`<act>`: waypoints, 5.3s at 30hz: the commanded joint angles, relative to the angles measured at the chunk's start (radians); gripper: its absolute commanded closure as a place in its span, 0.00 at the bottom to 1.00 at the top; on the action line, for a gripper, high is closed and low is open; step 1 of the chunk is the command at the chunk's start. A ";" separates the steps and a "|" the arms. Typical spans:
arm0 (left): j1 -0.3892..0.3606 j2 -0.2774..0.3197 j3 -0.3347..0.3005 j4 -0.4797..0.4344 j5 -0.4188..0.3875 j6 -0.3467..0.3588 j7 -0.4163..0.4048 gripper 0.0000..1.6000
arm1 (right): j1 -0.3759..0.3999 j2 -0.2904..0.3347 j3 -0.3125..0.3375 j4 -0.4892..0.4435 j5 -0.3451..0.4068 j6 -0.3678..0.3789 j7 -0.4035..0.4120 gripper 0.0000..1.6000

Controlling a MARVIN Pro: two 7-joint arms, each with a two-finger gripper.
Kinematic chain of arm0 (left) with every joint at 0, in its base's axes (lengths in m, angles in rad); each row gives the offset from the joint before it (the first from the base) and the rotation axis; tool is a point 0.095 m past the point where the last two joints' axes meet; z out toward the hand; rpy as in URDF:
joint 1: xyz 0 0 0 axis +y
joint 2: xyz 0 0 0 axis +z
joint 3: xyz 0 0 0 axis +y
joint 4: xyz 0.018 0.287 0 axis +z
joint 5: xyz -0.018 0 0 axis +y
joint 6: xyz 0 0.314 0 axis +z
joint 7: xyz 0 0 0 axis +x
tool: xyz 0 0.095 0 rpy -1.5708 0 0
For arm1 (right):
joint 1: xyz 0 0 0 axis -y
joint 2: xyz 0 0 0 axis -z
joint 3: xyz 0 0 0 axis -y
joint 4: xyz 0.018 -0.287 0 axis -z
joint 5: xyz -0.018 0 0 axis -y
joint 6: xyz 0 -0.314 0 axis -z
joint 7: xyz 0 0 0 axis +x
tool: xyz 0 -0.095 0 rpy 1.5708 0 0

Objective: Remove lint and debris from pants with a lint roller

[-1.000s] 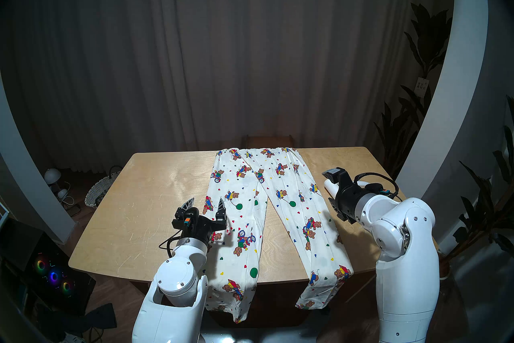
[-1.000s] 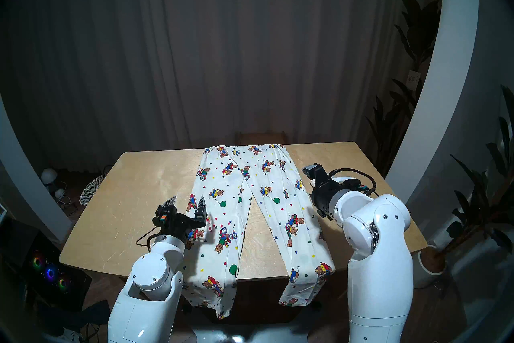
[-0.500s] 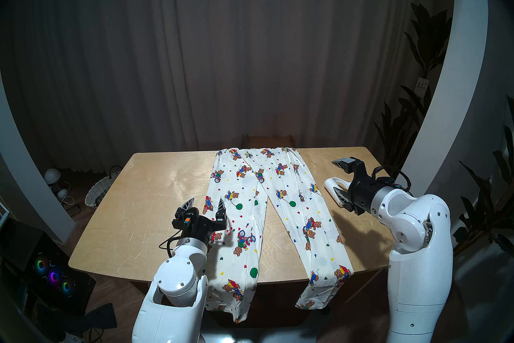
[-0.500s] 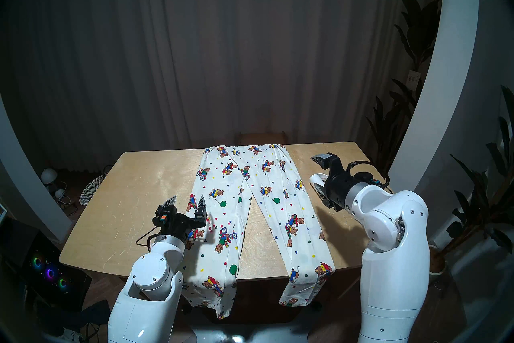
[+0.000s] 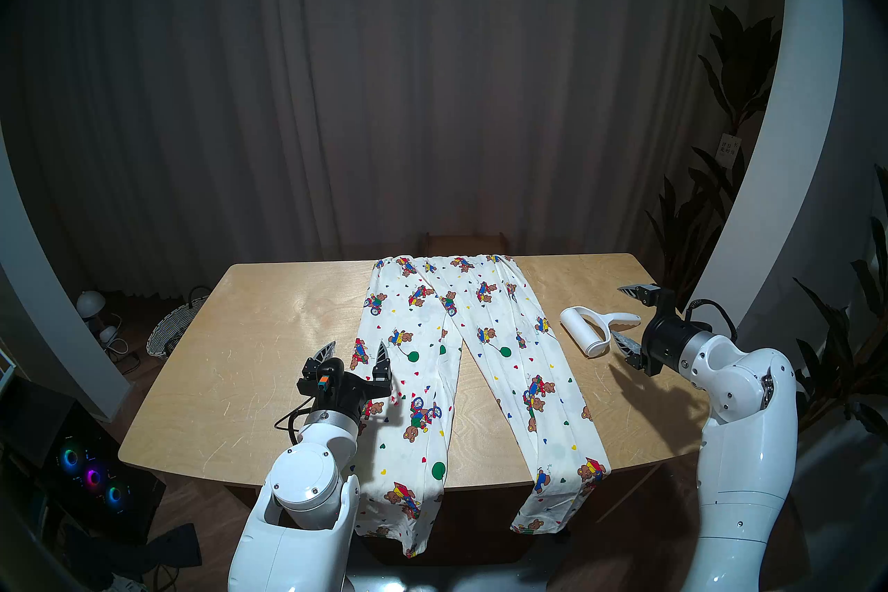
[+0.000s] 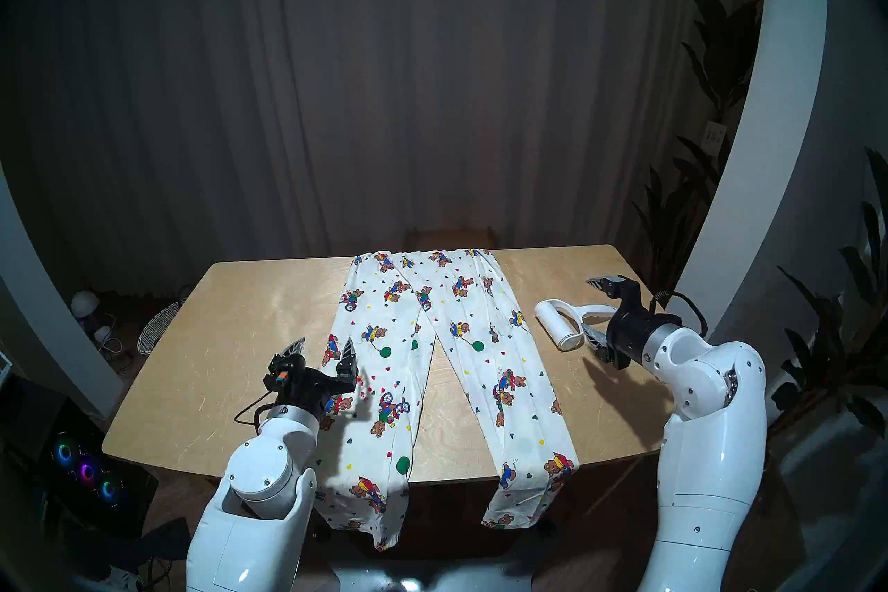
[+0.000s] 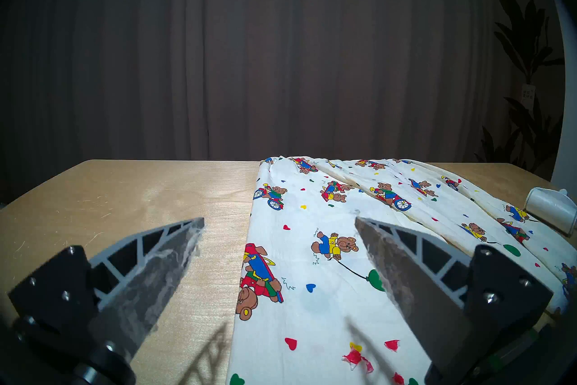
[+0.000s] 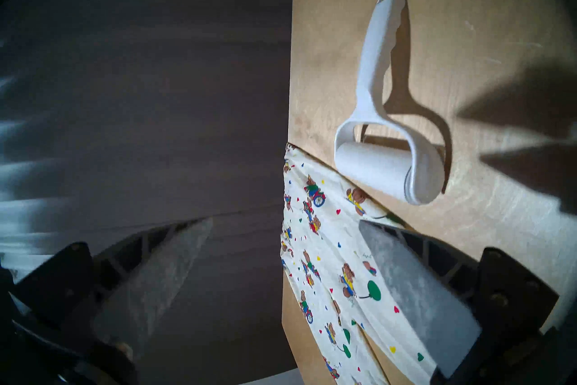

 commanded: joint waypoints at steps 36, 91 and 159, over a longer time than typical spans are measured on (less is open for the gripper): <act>-0.005 0.001 -0.002 -0.025 0.000 -0.004 0.000 0.00 | 0.149 0.090 0.121 0.262 0.155 0.077 0.051 0.00; -0.004 0.001 -0.002 -0.026 0.000 -0.004 0.000 0.00 | 0.230 0.077 -0.002 0.515 -0.347 -0.121 0.482 0.00; -0.005 0.001 -0.002 -0.024 0.000 -0.005 0.000 0.00 | 0.317 0.143 -0.168 0.772 -0.509 -0.163 0.548 0.34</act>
